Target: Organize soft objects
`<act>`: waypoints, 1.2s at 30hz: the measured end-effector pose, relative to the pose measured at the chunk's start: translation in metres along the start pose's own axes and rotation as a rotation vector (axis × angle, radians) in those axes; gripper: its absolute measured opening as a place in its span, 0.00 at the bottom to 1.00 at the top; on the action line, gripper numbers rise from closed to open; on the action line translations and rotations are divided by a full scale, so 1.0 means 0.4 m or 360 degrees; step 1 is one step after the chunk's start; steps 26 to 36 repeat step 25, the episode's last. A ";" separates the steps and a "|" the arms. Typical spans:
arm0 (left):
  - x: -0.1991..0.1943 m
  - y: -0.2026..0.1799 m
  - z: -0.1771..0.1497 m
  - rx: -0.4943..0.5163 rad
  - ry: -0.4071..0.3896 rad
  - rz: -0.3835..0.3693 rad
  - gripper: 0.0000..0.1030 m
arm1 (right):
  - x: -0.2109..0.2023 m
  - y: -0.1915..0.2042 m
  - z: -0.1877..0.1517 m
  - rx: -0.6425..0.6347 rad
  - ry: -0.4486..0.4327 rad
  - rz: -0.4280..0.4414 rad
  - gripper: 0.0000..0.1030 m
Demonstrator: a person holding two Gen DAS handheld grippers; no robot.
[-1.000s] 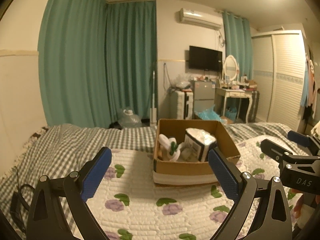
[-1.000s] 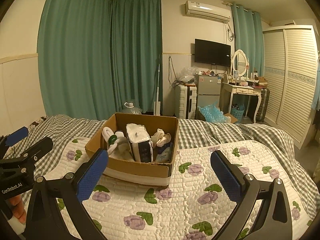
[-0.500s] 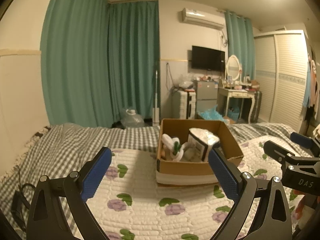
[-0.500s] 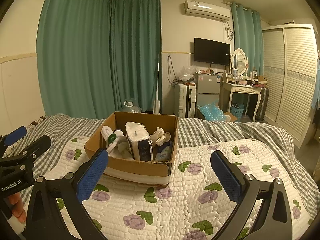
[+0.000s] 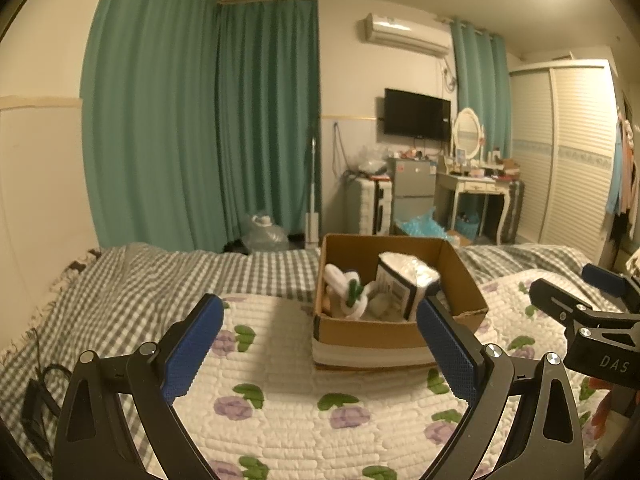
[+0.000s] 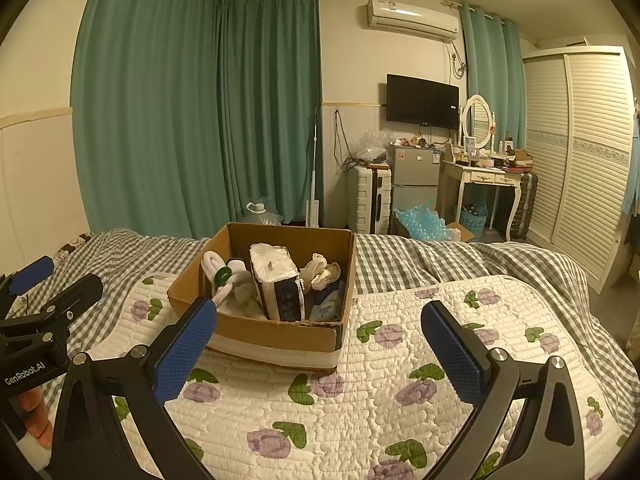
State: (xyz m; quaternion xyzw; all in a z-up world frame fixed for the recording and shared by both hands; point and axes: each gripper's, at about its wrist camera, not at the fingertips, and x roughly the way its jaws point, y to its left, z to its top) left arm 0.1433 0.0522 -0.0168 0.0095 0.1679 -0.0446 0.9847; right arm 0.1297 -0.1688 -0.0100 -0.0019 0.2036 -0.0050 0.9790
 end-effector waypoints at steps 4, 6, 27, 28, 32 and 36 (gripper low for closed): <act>0.000 0.000 -0.001 -0.0005 0.0002 -0.0003 0.96 | 0.000 0.001 0.000 0.0002 0.0002 0.0004 1.00; -0.001 -0.001 -0.001 -0.0003 0.0002 0.0000 0.96 | 0.001 0.002 -0.001 0.0001 0.0005 0.0002 1.00; -0.002 -0.004 -0.013 -0.0010 0.0021 0.0012 0.96 | 0.006 0.011 -0.007 -0.0005 0.0012 0.0002 1.00; -0.002 -0.004 -0.013 -0.0010 0.0021 0.0012 0.96 | 0.006 0.011 -0.007 -0.0005 0.0012 0.0002 1.00; -0.002 -0.004 -0.013 -0.0010 0.0021 0.0012 0.96 | 0.006 0.011 -0.007 -0.0005 0.0012 0.0002 1.00; -0.002 -0.004 -0.013 -0.0010 0.0021 0.0012 0.96 | 0.006 0.011 -0.007 -0.0005 0.0012 0.0002 1.00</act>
